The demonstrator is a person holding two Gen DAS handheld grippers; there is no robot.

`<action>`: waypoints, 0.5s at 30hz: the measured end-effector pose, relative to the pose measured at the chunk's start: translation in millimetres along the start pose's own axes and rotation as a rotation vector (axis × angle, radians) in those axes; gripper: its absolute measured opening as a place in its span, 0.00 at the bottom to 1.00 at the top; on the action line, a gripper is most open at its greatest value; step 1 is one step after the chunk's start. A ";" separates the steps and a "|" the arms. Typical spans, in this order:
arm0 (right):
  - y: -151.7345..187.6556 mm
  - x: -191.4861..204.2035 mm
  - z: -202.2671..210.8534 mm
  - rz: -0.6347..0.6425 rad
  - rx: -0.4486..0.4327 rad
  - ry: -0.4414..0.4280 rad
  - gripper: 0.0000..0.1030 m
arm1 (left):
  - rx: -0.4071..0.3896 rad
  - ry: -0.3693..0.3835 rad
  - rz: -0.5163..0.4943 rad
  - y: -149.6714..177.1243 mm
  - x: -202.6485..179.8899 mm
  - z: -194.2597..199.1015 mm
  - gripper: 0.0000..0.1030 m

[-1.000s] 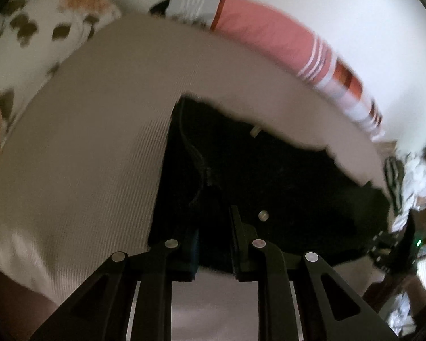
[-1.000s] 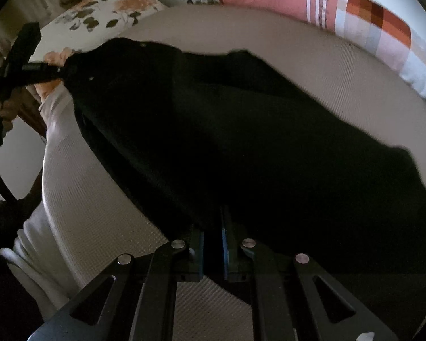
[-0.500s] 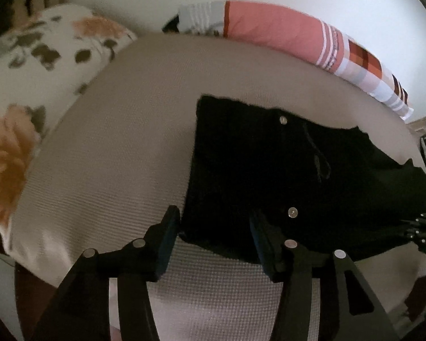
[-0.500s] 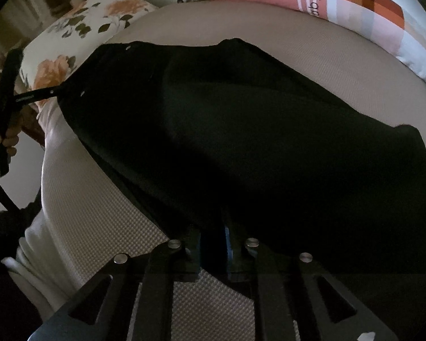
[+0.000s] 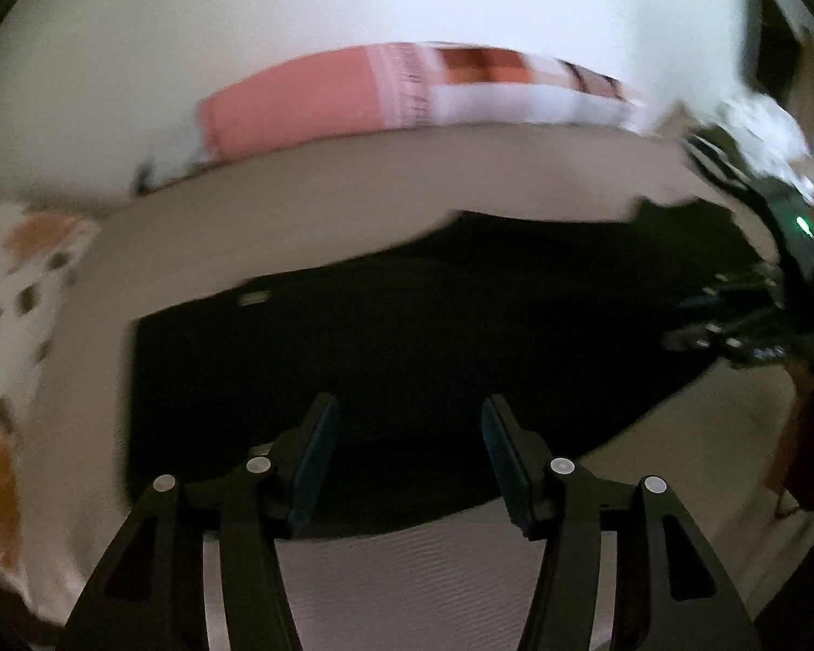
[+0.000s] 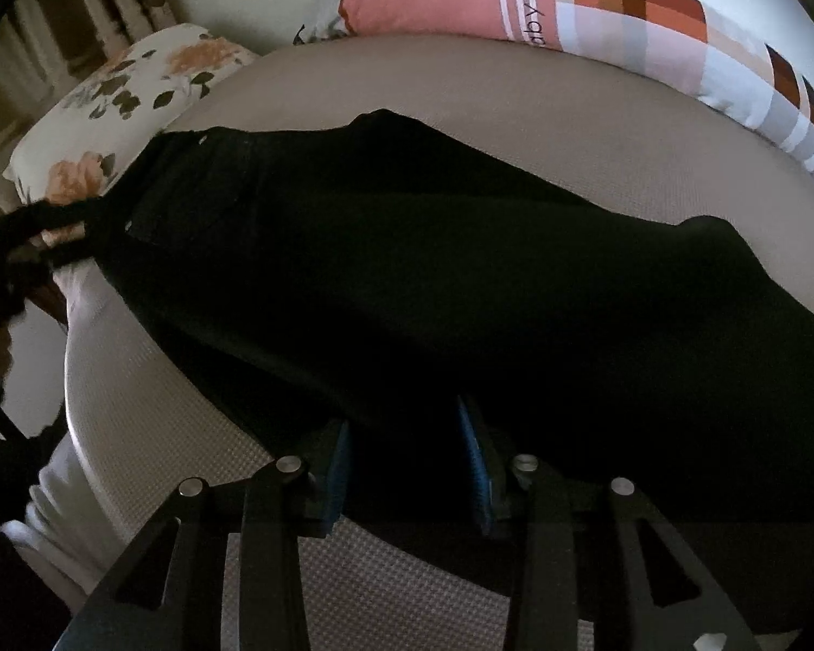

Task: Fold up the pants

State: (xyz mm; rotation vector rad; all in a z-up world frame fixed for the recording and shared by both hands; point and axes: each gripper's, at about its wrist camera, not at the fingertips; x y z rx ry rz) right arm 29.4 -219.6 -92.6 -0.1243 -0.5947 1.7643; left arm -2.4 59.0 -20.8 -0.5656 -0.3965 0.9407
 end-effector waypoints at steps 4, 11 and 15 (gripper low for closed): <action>-2.5 -1.2 2.0 -0.026 -0.014 -0.014 0.34 | -0.005 0.058 -0.127 -18.0 -45.5 -19.4 0.54; -5.2 -4.9 4.1 -0.055 -0.021 -0.047 0.34 | 0.021 0.142 -0.273 -40.8 -105.9 -54.1 0.54; -6.1 -8.2 5.9 -0.065 -0.018 -0.070 0.34 | 0.028 0.143 -0.317 -48.9 -131.7 -71.7 0.49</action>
Point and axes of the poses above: each gripper's, at about its wrist camera, not at the fingertips, and z roughly against the way its jaws point, x to its left, y to its underside, and after that the axes turned 7 degrees about -z, right-handed
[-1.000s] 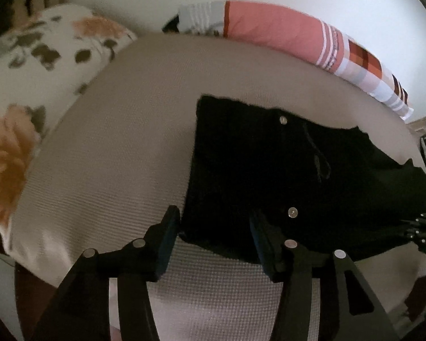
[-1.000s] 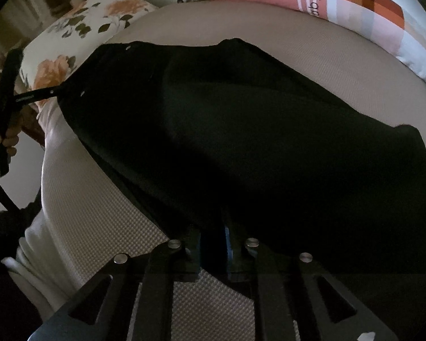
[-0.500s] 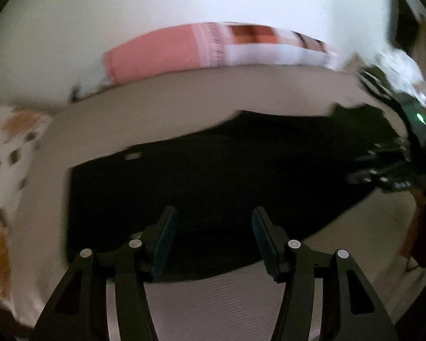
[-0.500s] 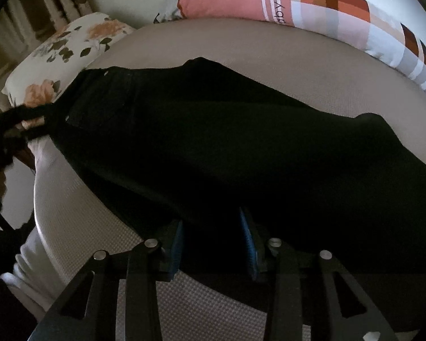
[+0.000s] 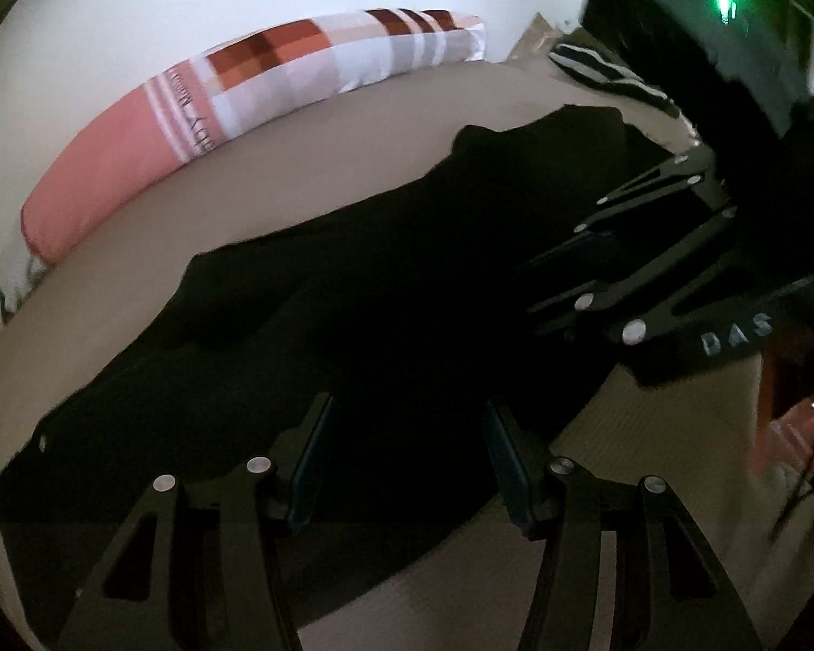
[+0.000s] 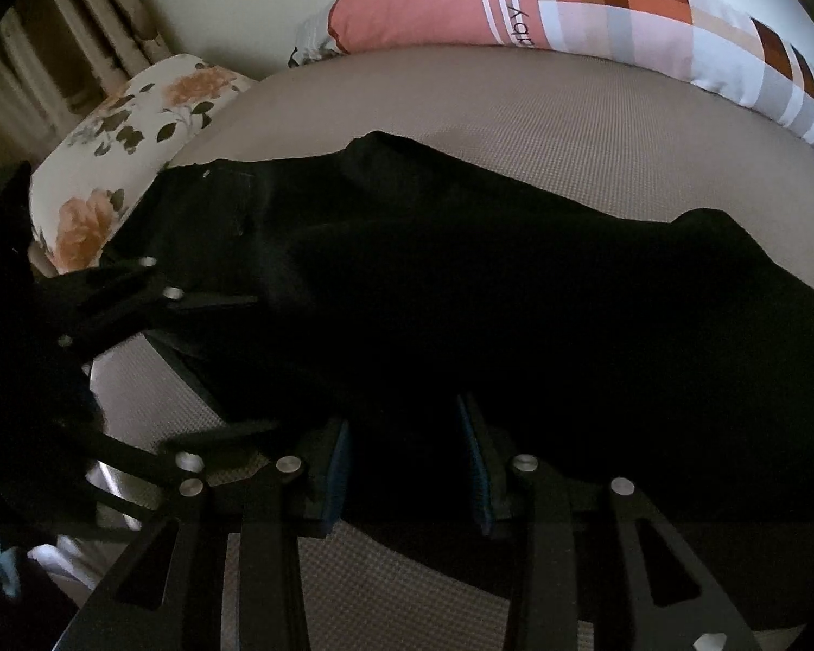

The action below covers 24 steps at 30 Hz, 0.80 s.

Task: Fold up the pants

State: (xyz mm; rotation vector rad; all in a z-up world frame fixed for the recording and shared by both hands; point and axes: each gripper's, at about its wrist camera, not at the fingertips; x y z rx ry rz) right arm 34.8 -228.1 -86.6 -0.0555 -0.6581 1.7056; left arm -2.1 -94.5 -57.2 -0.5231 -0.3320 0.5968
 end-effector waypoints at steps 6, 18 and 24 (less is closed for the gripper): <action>1.2 -7.7 12.5 -0.024 -0.006 -0.030 0.34 | 0.021 -0.024 -0.034 -8.1 -15.8 -15.8 0.10; 7.0 -159.5 104.8 -0.480 -0.238 0.230 0.37 | 0.013 -0.008 0.031 -7.3 -14.1 -17.9 0.08; 21.1 -236.0 113.0 -0.788 -0.241 0.308 0.37 | 0.013 -0.014 0.049 -7.9 -14.1 -18.0 0.09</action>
Point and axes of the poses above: each gripper's, at about its wrist camera, not at the fingertips, and z roughly against the way its jaws point, x to its left, y to its underside, and after that the axes turned 7 degrees about -z, right-handed
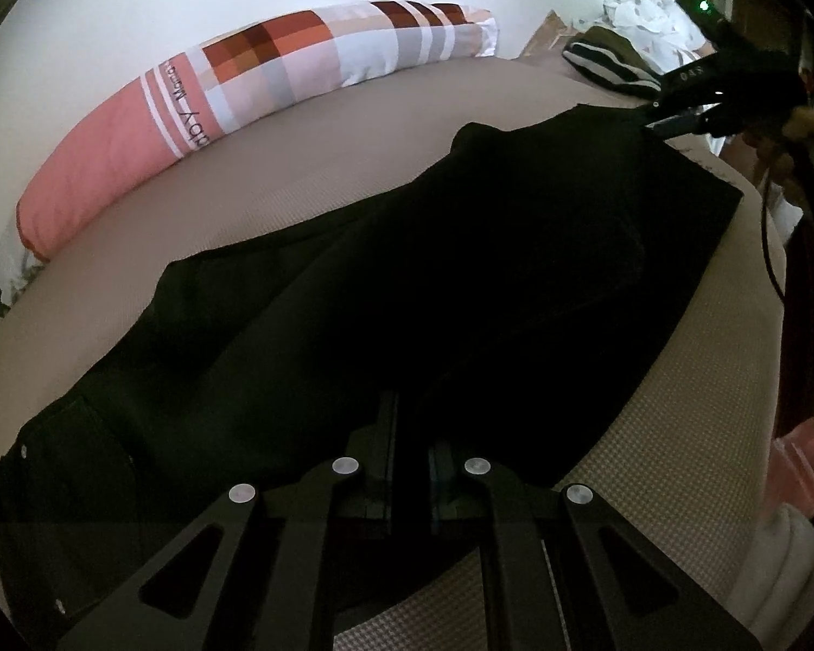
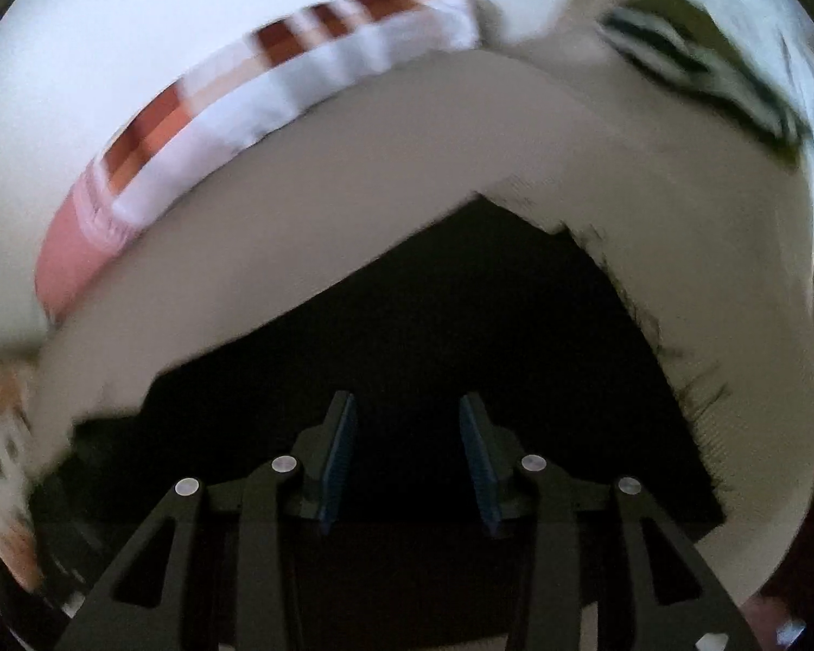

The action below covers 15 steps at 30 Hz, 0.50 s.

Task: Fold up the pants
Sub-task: 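Grasp the frayed leg hem with the right gripper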

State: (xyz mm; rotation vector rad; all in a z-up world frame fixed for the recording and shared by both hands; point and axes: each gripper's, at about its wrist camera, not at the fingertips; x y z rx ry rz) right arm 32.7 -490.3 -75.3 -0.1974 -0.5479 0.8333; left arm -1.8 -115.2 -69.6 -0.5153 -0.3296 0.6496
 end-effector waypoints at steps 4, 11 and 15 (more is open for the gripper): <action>-9.4 -22.3 -20.1 -0.171 0.051 -0.103 0.37 | 0.002 0.005 0.014 0.8 0.6 0.3 0.09; -26.4 5.1 -16.7 -0.115 0.013 -0.156 0.09 | -0.001 0.020 0.045 4.0 4.6 -2.3 0.09; -43.7 43.6 -20.8 -0.022 -0.010 -0.121 0.07 | -0.011 0.024 0.072 7.7 7.5 -2.9 0.09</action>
Point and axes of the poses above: each gripper's, at about its wrist camera, not at the fingertips, and z roughly against the way its jaws point, x to its left, y to its underside, and after that the axes turned 7 degrees about -z, right-handed
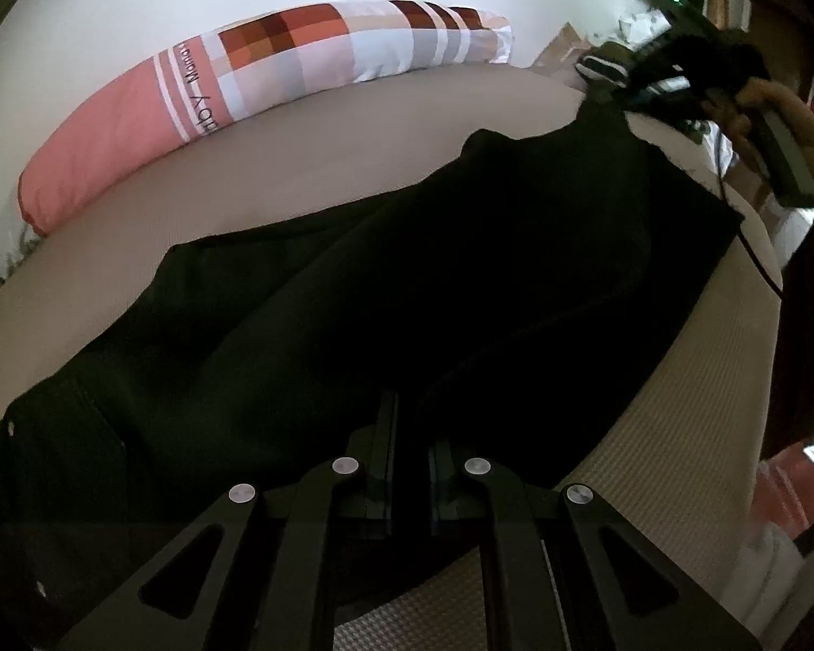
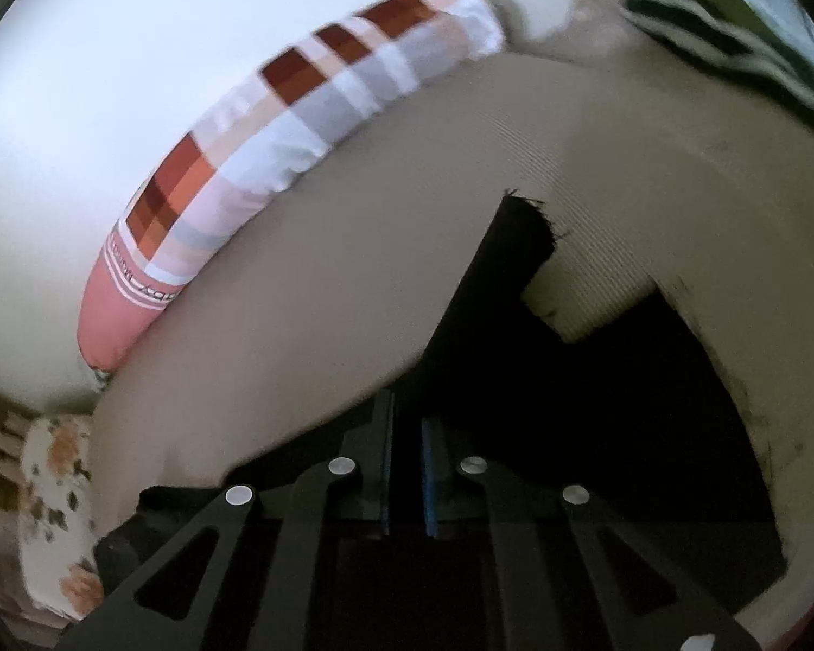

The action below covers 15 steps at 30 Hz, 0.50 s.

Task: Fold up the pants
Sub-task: 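Grasp the frayed leg hem with the right gripper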

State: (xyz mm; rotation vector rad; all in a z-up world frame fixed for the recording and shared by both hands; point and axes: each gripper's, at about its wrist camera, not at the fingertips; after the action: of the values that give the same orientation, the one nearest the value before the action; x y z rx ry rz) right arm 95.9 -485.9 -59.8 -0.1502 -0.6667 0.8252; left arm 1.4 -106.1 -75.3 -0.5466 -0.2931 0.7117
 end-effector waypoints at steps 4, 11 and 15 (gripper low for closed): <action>-11.5 38.0 -27.6 0.074 0.028 0.037 0.08 | -0.005 0.020 0.079 2.4 8.7 0.9 0.09; -20.3 80.9 -68.6 0.208 0.103 0.019 0.32 | 0.014 0.020 0.123 3.6 10.9 -3.0 0.09; -27.7 62.9 -38.4 0.183 0.052 -0.030 0.32 | 0.016 0.021 0.132 3.9 11.6 -5.3 0.09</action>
State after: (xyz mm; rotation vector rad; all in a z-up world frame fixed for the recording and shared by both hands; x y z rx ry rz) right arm 167.2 -454.5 -48.9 -0.1534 -0.6660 1.0218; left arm 10.0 -97.6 -81.0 -0.5614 -0.2335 0.8348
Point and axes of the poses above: each gripper's, at about its wrist camera, not at the fingertips, and z roughly against the way its jaws point, x to its left, y to its underside, and after that the axes turned 7 degrees about -z, right-handed
